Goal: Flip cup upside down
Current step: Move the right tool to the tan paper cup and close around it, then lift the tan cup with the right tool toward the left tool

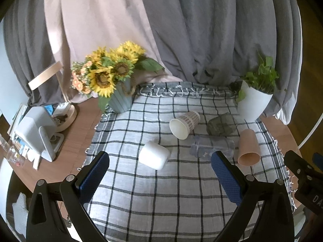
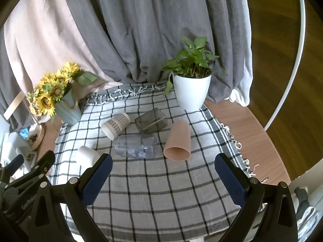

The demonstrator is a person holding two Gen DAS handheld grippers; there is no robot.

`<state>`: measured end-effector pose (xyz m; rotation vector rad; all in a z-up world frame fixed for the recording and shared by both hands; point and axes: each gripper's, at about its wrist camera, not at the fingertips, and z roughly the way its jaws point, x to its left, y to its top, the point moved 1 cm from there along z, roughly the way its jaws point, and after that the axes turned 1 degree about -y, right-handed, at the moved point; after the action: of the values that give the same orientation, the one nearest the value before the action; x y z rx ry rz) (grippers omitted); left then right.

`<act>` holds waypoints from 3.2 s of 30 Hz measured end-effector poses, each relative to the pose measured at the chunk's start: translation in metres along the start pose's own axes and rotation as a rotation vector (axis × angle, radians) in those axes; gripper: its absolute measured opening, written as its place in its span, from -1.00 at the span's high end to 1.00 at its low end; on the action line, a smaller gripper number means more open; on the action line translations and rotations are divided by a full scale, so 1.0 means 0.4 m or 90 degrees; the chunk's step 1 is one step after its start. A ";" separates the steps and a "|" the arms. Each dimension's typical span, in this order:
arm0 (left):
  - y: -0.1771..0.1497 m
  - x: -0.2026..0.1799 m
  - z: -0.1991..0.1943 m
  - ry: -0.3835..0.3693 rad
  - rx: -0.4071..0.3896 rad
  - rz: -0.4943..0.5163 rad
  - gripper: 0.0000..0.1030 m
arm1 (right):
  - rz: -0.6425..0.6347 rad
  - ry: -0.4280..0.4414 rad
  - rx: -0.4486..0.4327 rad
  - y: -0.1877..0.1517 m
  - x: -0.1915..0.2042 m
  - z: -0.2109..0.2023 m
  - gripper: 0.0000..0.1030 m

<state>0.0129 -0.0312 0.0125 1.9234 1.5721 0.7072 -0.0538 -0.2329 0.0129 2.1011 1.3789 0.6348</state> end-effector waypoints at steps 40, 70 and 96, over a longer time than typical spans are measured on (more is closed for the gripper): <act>0.037 -0.246 0.417 0.064 0.231 0.035 -0.99 | 0.089 0.062 0.372 0.053 -0.159 0.720 -0.75; 0.021 -0.199 0.354 0.059 0.204 0.016 -0.99 | 0.081 0.067 0.309 0.064 -0.168 0.601 -0.38; -0.148 0.131 0.277 0.068 0.251 -0.044 -0.99 | 0.001 0.098 0.280 -0.083 0.127 0.363 -0.38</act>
<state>0.0588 0.0205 -0.1047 2.1200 1.9528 0.5053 0.0363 -0.2012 -0.1124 2.4318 1.7294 0.5385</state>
